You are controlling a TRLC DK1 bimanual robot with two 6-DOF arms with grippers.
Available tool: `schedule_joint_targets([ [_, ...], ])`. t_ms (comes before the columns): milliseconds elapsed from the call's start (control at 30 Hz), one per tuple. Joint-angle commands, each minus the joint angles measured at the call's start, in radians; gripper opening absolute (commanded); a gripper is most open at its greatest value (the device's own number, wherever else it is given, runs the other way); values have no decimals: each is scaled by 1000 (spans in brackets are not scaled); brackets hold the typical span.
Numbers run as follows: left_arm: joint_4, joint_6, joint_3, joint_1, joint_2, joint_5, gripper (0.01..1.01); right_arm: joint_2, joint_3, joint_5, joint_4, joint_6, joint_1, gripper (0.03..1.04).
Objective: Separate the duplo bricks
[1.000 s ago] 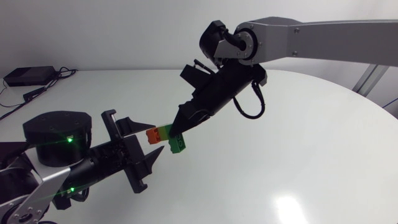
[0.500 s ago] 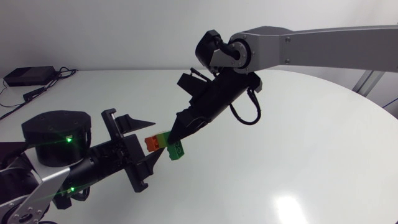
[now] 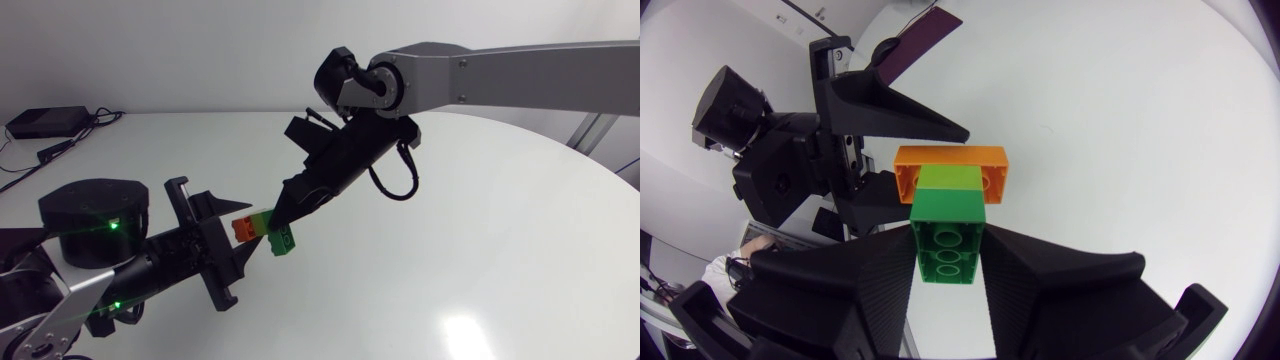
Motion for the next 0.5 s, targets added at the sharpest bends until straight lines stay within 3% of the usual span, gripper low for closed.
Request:
schedule_joint_targets([
  [0, -3, -3, 1, -7, 6, -2, 548, 4, -20, -14, 11, 14, 2, 254],
  [367, -60, 47, 2, -18, -30, 0, 503, -20, -37, -3, 16, 13, -9, 254],
  [467, -65, 49, 4, -26, -63, 14, 380, -22, -43, -3, 19, 14, -7, 254],
])
